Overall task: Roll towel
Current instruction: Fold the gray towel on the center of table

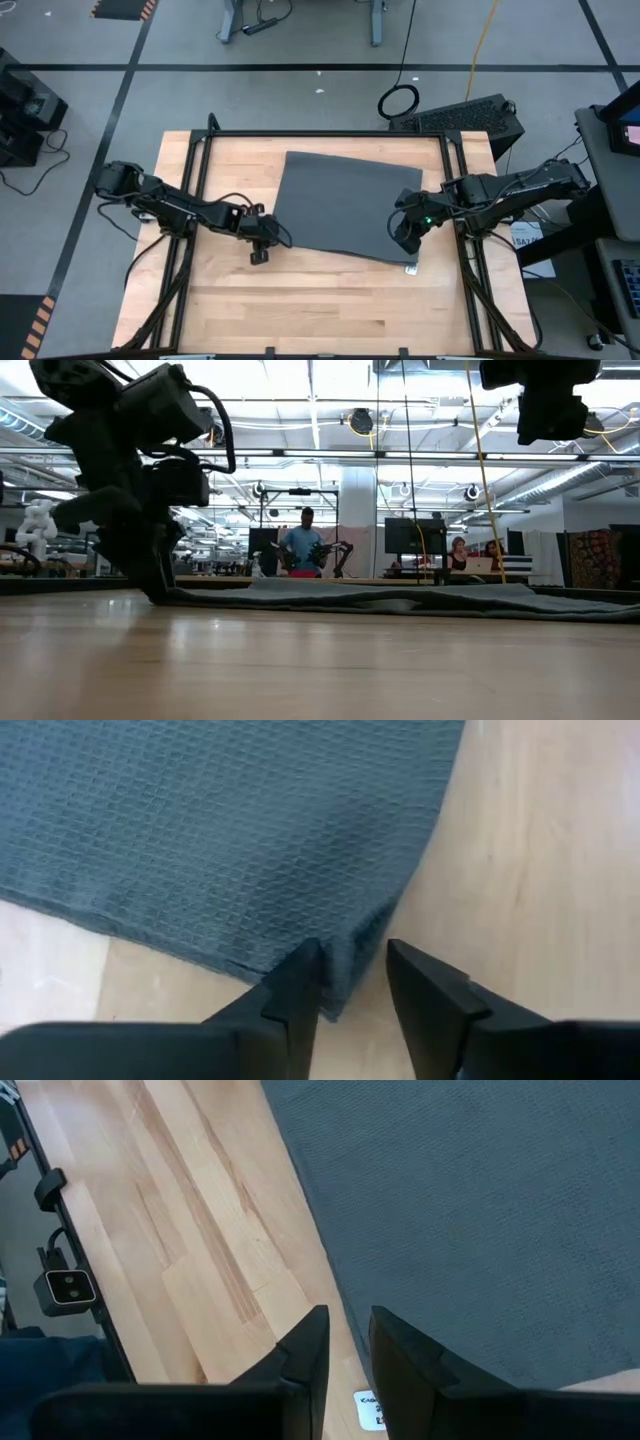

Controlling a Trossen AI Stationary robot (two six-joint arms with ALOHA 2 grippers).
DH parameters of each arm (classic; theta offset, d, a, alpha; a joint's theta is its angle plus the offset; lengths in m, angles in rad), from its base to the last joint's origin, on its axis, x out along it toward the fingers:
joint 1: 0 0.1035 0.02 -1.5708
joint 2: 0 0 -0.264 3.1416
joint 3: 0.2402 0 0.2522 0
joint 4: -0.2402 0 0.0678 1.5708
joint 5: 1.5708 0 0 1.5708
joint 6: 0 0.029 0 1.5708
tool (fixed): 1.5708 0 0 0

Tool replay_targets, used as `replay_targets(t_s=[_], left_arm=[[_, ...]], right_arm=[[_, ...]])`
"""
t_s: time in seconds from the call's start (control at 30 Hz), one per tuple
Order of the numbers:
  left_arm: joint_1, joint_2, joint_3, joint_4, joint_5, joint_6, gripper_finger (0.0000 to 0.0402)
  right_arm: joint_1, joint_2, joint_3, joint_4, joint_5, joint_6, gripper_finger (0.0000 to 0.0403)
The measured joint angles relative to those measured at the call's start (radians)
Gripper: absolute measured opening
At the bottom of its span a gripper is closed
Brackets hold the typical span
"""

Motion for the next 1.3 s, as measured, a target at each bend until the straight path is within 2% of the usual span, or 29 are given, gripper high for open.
replay_targets(t_s=[0.17,0.27,0.43,0.6,0.8,0.93,1.13,1.3], left_arm=[[0.000,-0.016,0.012,-0.018,-0.012,-0.007,0.0045],[0.000,-0.031,0.036,-0.022,0.023,-0.009,0.0011],[0.000,-0.040,0.074,-0.130,0.035,-0.027,0.0027],[-0.003,-0.060,0.117,-0.218,0.054,0.042,0.0016],[-0.008,-0.060,0.121,-0.190,0.149,0.045,0.0038],[-0.017,-0.060,0.118,-0.201,0.139,0.049,0.0042],[-0.030,-0.060,0.075,-0.198,0.123,0.053,0.0008],[-0.048,-0.060,0.045,-0.172,0.119,0.071,0.0039]], right_arm=[[0.000,0.000,0.000,0.000,-0.003,-0.003,0.0066],[0.000,0.000,0.000,0.000,-0.004,-0.004,0.0066],[0.000,0.000,0.000,-0.004,-0.003,-0.011,0.0066],[0.000,0.000,0.000,-0.005,-0.003,-0.011,0.0066],[0.000,0.000,0.000,-0.005,-0.002,-0.030,0.0066],[0.000,0.000,0.000,-0.005,0.002,-0.033,0.0066],[0.000,0.000,0.000,-0.002,0.024,-0.032,0.0066],[0.000,0.000,0.000,0.000,0.023,-0.033,0.0066]])
